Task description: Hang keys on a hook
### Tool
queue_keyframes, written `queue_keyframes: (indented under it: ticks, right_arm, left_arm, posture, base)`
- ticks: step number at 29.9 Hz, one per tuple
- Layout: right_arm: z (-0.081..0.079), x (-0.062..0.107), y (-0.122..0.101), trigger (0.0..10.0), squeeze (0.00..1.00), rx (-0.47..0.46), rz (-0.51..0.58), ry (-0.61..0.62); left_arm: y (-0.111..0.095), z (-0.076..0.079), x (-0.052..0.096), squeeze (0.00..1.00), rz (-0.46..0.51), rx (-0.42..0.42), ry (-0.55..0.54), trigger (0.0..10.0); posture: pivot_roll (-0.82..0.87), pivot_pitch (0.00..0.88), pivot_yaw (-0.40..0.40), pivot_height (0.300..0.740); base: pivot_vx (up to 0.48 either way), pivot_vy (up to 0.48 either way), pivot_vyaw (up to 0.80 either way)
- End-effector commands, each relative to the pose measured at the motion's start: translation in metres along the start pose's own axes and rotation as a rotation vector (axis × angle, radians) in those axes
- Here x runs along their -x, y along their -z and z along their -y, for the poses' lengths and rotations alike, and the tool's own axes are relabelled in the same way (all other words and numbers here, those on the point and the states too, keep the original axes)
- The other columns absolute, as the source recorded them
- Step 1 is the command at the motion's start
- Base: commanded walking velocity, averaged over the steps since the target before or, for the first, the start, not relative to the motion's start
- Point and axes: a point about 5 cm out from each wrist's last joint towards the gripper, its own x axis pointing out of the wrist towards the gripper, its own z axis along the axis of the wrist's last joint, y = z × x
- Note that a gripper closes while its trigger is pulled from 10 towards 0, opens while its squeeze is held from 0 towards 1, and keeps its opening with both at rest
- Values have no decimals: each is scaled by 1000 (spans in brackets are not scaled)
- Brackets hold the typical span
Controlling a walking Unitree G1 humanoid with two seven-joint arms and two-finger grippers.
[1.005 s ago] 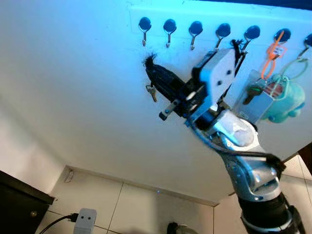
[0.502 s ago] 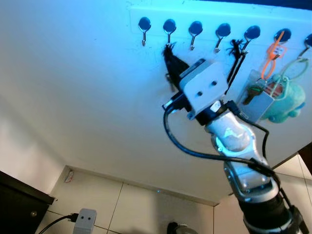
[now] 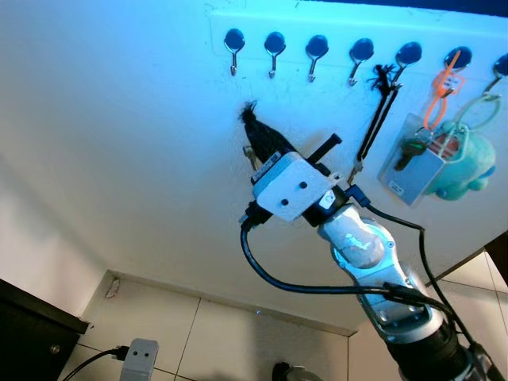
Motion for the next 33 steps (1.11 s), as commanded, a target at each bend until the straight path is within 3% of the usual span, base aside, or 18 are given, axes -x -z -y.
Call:
queue_keyframes:
  ticks: [1,6,20,33]
  right_arm:
    - [3,-2,-4,10000,0,35,25,25]
    - [9,-3,-7,10000,0,97,39,81]
    - [8,-8,-18,10000,0,142,107,98]
    - [30,-9,-25,10000,0,250,125,221]
  left_arm:
    - [9,1,2,0,-34,-1,3,10000]
    - [11,0,2,0,-36,2,1,10000]
    - [14,-1,3,0,-38,12,-5,10000]
    - [14,-1,3,0,-40,6,-1,10000]
  posture:
    - [-107,92,87,740]
    - [-101,93,86,740]
    - [-93,93,79,740]
    - [-90,86,78,740]
  base:
    - [0,0,0]
    - [0,0,0]
    - [0,0,0]
    - [0,0,0]
